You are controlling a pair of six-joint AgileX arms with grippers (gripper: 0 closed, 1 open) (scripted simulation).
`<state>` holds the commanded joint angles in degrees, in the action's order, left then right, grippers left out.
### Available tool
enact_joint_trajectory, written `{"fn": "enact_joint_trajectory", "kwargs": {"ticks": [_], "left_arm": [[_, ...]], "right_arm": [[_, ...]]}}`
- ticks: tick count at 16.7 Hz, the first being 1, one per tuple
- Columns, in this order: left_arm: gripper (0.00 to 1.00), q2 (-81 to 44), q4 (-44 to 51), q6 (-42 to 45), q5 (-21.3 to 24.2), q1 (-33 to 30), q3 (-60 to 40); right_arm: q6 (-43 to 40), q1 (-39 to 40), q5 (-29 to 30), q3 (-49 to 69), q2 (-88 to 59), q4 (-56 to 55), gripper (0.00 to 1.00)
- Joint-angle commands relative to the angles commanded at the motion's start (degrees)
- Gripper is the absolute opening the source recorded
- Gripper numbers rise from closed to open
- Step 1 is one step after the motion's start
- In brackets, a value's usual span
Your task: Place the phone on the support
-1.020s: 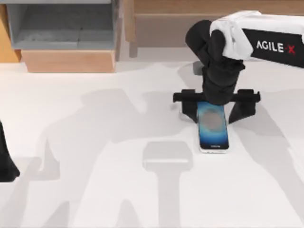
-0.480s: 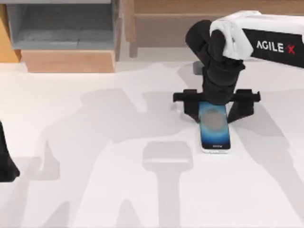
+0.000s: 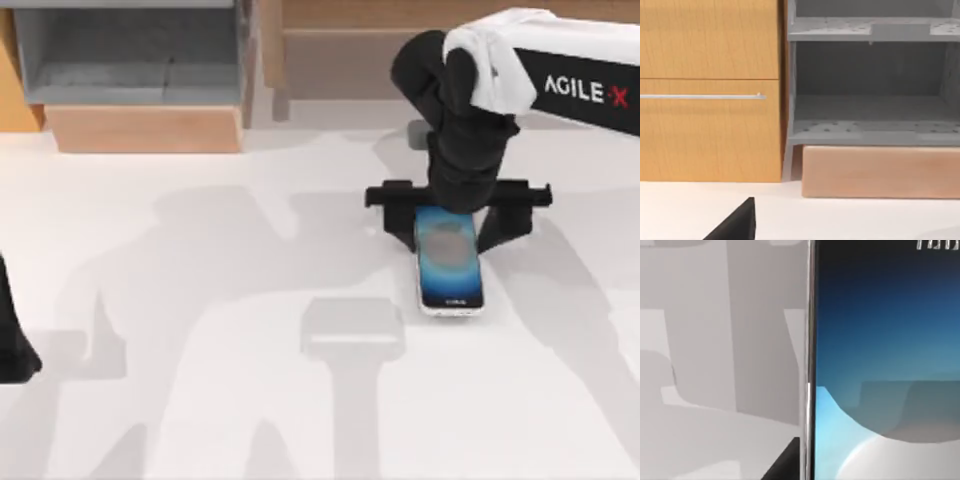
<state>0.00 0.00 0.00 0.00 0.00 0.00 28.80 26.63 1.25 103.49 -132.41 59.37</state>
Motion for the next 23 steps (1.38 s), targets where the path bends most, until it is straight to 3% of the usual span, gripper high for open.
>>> {"fn": "enact_joint_trajectory", "kwargs": {"ticks": [11,17,23], "left_arm": [[1.00,0.00,0.00,0.00,0.00,0.00,0.00],[1.00,0.00,0.00,0.00,0.00,0.00,0.00],[1.00,0.00,0.00,0.00,0.00,0.00,0.00]], "right_arm": [[-2.28,-3.54,-2.38,2.83,5.25,0.32,0.00],[-10.41,-15.14,-9.90,2.36,14.94,-1.22,0.00],[-24.91,-31.92,-21.43,-0.62,23.43,-3.91,0.00]]}}
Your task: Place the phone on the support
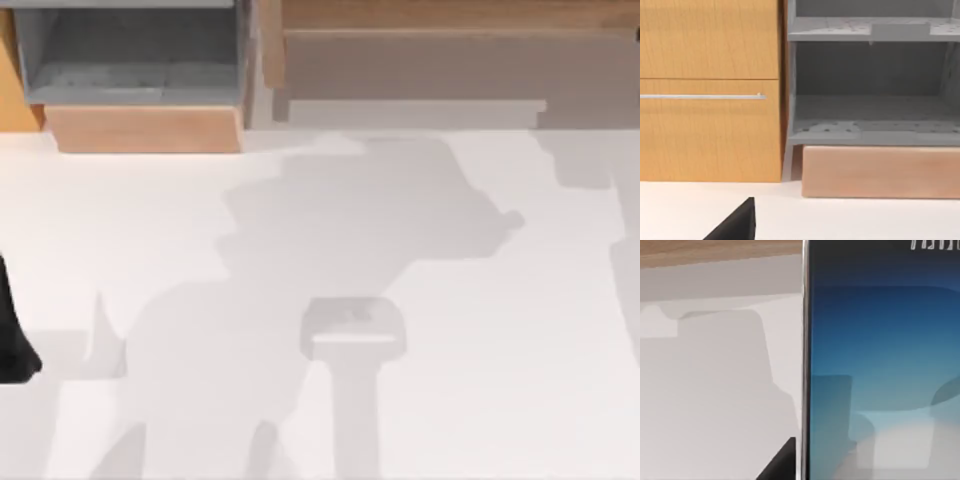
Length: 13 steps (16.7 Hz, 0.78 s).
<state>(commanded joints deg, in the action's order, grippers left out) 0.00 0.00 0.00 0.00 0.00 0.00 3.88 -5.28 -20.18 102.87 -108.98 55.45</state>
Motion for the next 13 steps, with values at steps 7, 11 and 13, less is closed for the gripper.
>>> {"fn": "enact_joint_trajectory", "kwargs": {"ticks": [7,11,13], "left_arm": [[1.00,0.00,0.00,0.00,0.00,0.00,0.00],[1.00,0.00,0.00,0.00,0.00,0.00,0.00],[1.00,0.00,0.00,0.00,0.00,0.00,0.00]], "right_arm": [[-24.27,-21.82,-16.11,-8.13,6.49,-5.06,0.00],[-39.83,-33.59,-25.50,-14.14,8.12,-8.58,0.00],[-47.27,-38.78,-29.89,-17.28,8.25,-10.25,0.00]]}}
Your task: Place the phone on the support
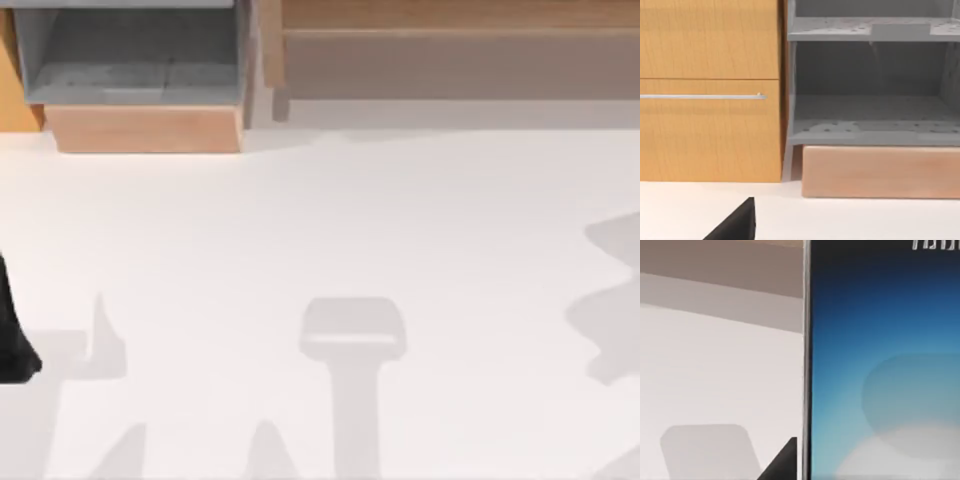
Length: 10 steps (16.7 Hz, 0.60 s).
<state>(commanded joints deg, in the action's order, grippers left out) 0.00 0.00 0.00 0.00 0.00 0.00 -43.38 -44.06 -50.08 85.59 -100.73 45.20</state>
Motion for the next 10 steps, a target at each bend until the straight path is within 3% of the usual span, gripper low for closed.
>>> {"fn": "enact_joint_trajectory", "kwargs": {"ticks": [5,10], "left_arm": [[1.00,0.00,0.00,0.00,0.00,0.00,0.00],[1.00,0.00,0.00,0.00,0.00,0.00,0.00]], "right_arm": [[-14.79,-9.47,-8.54,-7.19,-0.92,-3.30,0.00],[-21.52,-13.45,-12.34,-10.76,-1.75,-4.75,0.00]]}}
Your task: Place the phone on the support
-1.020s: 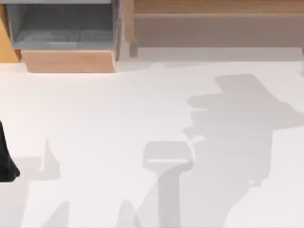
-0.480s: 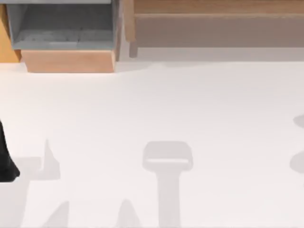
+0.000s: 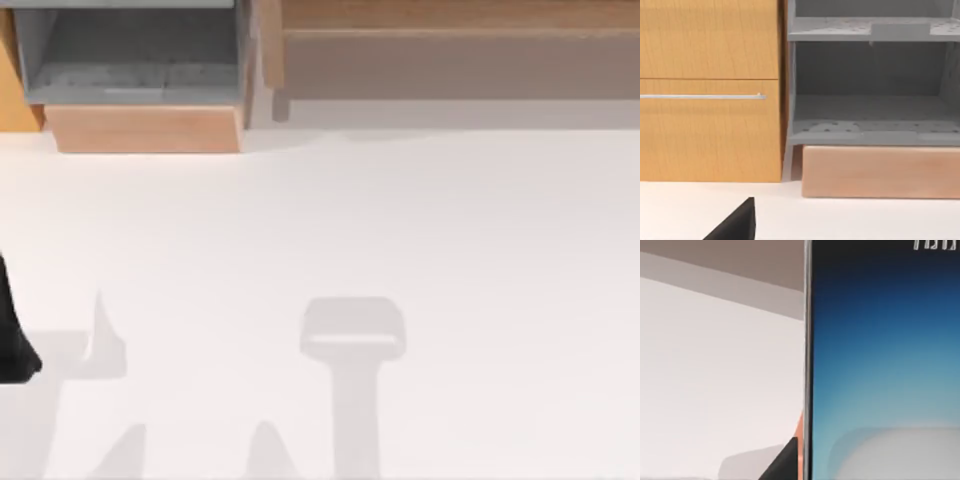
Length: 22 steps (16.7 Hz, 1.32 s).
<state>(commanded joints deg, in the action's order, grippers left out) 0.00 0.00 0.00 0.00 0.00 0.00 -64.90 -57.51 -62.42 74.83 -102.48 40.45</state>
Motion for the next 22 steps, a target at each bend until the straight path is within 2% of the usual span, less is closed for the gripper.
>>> {"fn": "enact_joint_trajectory", "kwargs": {"ticks": [6,9,16,22], "left_arm": [[1.00,0.00,0.00,0.00,0.00,0.00,0.00],[1.00,0.00,0.00,0.00,0.00,0.00,0.00],[1.00,0.00,0.00,0.00,0.00,0.00,0.00],[1.00,0.00,0.00,0.00,0.00,0.00,0.00]], "right_arm": [[0.26,0.26,-0.02,0.06,0.32,0.03,0.00],[2.92,-0.16,-1.58,-0.85,2.12,-1.40,0.00],[10.22,4.52,3.75,-4.53,1.48,-13.26,0.00],[12.98,6.90,3.23,-4.84,-1.68,-17.85,0.00]]}}
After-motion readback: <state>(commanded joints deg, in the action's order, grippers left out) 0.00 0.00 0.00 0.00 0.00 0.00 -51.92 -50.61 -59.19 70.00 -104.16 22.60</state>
